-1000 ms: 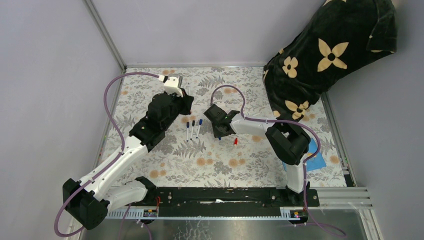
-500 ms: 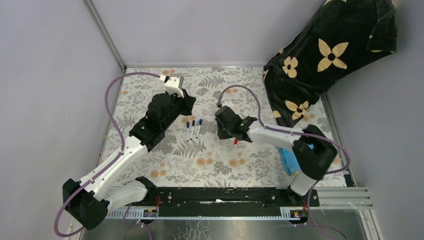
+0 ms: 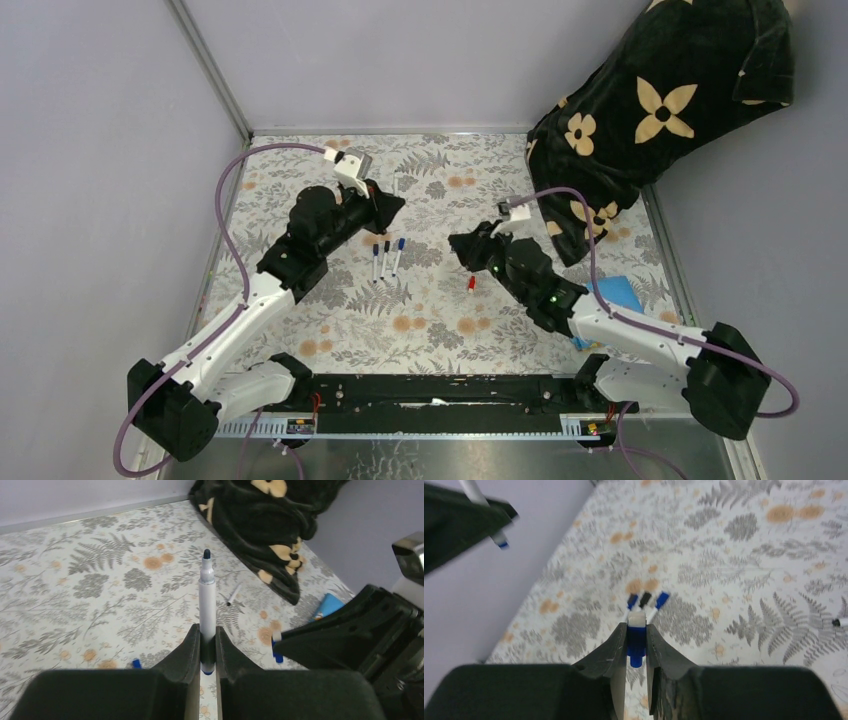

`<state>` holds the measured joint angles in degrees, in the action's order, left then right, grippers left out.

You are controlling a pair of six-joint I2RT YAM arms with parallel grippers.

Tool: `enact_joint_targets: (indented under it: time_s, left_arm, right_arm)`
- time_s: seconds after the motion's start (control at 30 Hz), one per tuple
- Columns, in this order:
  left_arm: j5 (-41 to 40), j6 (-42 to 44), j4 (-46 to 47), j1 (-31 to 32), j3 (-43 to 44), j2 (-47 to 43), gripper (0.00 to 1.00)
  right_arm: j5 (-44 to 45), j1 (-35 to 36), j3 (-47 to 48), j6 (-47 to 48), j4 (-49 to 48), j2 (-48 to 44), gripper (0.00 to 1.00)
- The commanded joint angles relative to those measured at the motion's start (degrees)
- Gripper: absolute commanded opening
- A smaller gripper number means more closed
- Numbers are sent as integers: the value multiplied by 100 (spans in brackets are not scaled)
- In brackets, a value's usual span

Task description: Insert the pens into the pen caps

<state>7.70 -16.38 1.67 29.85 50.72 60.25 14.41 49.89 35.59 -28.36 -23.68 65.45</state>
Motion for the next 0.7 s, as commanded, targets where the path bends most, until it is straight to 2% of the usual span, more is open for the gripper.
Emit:
enact_joint_targets:
  time_s: [0.0,0.2,0.33,0.57,0.67]
  left_arm:
    - [951,-52,650,-31,-47,-40,0]
    - [1641,-162,825,-2,-21,78,0]
    - [1841,-119,810,109,25,154,0]
    - [2540,-50,821,277,151,397,0]
    - [2891,-79,936,305,145,428,0]
  right_arm:
    - [718,29,-381,-128,-1955,-507,0]
    - [1137,29,-681,-69,-3343,-764,0]
    - [1189,30,-792,118,-4569,-584,0]
    - [406,25,-590,432,-6565,157,0]
    - [-103,28,-409,447,-7136,480,0]
